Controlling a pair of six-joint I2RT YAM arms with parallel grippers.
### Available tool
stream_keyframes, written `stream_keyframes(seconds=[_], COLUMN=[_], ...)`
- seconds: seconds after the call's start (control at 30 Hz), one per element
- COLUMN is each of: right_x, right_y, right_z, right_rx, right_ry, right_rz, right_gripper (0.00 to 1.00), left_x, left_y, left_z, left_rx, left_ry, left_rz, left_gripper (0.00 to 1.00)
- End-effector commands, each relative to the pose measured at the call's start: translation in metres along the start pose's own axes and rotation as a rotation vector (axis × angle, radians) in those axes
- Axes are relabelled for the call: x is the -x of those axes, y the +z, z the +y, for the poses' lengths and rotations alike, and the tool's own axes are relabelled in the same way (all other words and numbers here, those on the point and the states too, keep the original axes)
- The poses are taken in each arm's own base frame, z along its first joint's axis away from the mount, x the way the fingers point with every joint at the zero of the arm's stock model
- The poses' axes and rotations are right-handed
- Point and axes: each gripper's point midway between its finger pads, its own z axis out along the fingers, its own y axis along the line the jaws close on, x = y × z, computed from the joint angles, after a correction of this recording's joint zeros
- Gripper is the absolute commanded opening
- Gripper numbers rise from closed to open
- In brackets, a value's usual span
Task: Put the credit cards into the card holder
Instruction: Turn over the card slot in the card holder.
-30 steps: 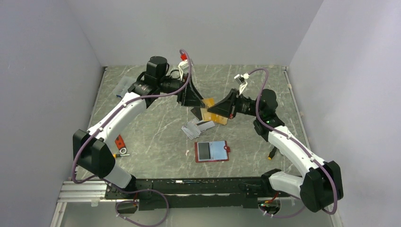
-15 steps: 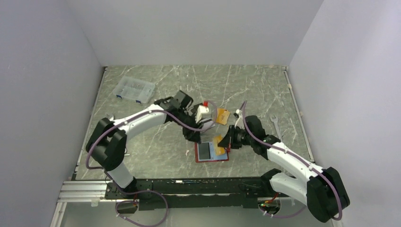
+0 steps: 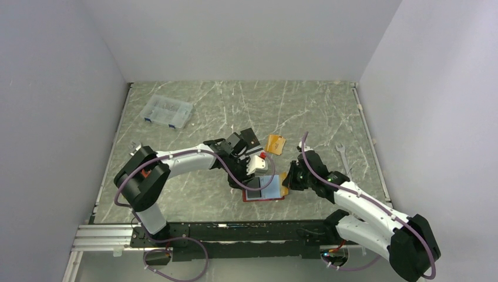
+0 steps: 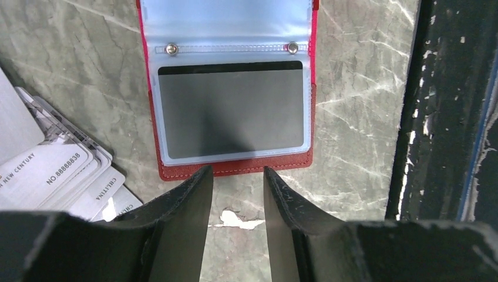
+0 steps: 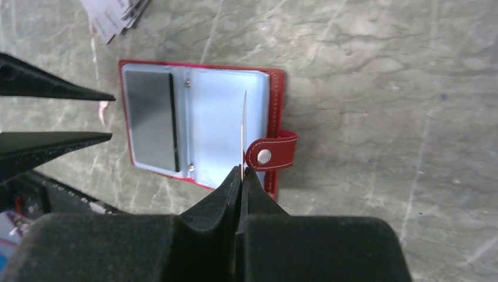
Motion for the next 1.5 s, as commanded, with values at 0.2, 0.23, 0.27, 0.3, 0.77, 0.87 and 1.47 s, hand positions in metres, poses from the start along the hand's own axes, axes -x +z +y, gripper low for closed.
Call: stream_keyframes(seconds=[0.2, 0.23, 0.27, 0.3, 0.77, 0.87, 1.47], right_x=[0.015, 0.014, 0.013, 0.013, 0.015, 0.017, 0.015], right_y=[0.0, 0.001, 0.002, 0.002, -0.004, -0.006, -0.004], right_z=[-0.011, -0.011, -0.01, -0.009, 0.0, 0.004, 0.02], right_rx=[-0.09, -0.085, -0.081, -0.071, -0.016, 0.006, 0.119], right_ry=[0.003, 0.003, 0.004, 0.004, 0.02, 0.027, 0.133], right_rz=[-0.067, -0.064, -0.062, -0.062, -0.088, -0.099, -0.11], right_gripper=[0.0, 0.0, 0.0, 0.0, 0.0, 0.0, 0.0], left_x=[0.004, 0.005, 0.005, 0.005, -0.002, -0.002, 0.0], left_y=[0.012, 0.012, 0.012, 0.012, 0.016, 0.016, 0.014], left_z=[0.012, 0.013, 0.014, 0.015, 0.02, 0.021, 0.019], left_rx=[0.072, 0.077, 0.088, 0.094, 0.144, 0.157, 0.19], left_ry=[0.119, 0.125, 0.13, 0.135, 0.177, 0.188, 0.209], left_rz=[0.014, 0.019, 0.025, 0.028, 0.092, 0.1, 0.108], left_gripper=[0.41, 0.4, 0.4, 0.4, 0.36, 0.36, 0.33])
